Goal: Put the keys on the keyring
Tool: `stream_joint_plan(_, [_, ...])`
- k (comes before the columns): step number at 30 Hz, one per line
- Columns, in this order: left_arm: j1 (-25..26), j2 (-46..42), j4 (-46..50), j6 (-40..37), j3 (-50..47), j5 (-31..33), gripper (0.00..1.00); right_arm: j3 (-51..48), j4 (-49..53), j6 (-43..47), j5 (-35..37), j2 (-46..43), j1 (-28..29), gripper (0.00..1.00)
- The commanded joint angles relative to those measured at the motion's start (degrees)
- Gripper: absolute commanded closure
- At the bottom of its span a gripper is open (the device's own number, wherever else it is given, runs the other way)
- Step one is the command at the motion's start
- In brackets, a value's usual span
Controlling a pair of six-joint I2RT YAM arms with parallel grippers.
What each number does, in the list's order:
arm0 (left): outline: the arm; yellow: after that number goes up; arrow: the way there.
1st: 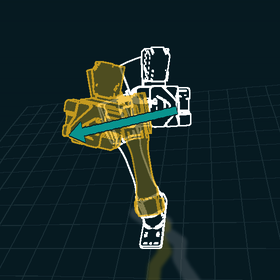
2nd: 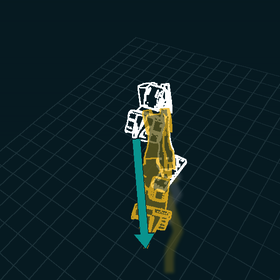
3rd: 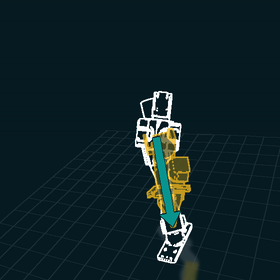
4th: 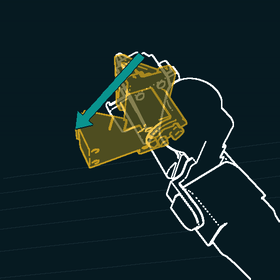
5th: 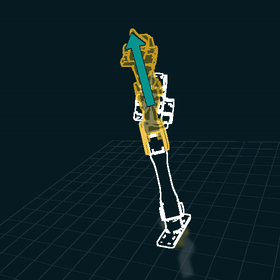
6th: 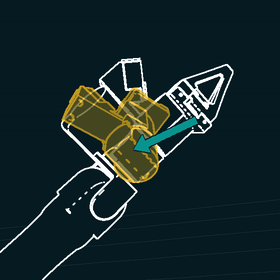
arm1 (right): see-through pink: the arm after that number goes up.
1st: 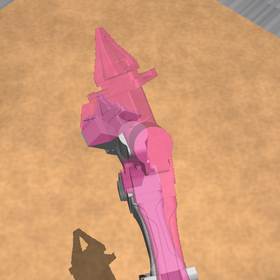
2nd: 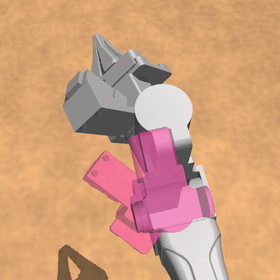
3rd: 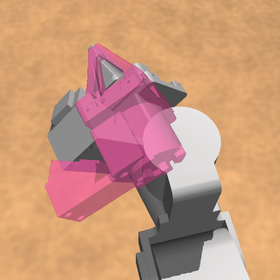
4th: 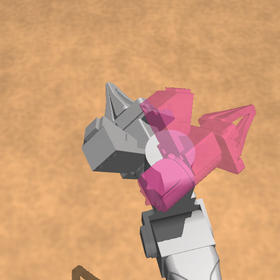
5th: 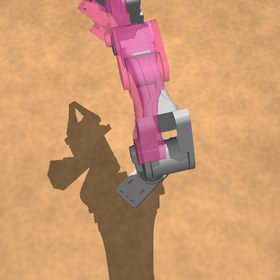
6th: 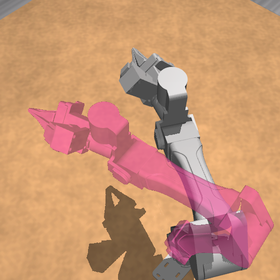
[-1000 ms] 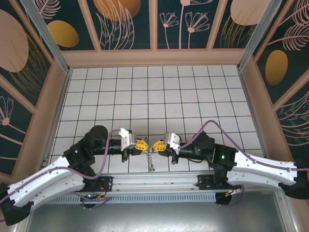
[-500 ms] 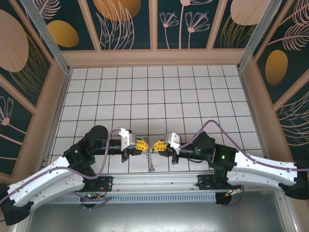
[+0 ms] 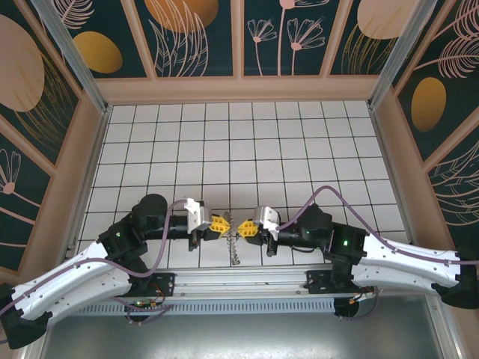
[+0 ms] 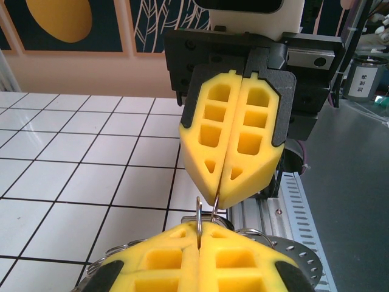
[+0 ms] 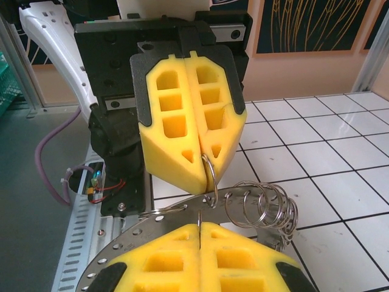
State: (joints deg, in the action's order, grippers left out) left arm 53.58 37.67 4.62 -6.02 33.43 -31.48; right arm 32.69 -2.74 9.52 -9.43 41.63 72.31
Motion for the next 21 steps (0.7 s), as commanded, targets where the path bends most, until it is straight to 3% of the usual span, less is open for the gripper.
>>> stream_joint_plan(1, [0.3,-0.1,-1.5,-0.9,1.8,-0.5,1.00,-0.1,-1.8,-0.6,0.2,-0.8,-0.4,1.00])
stream_joint_plan(21, [0.3,0.0,-1.7,-0.9,1.9,-0.5,1.00,0.3,-2.8,0.5,1.6,-0.8,-0.8,1.00])
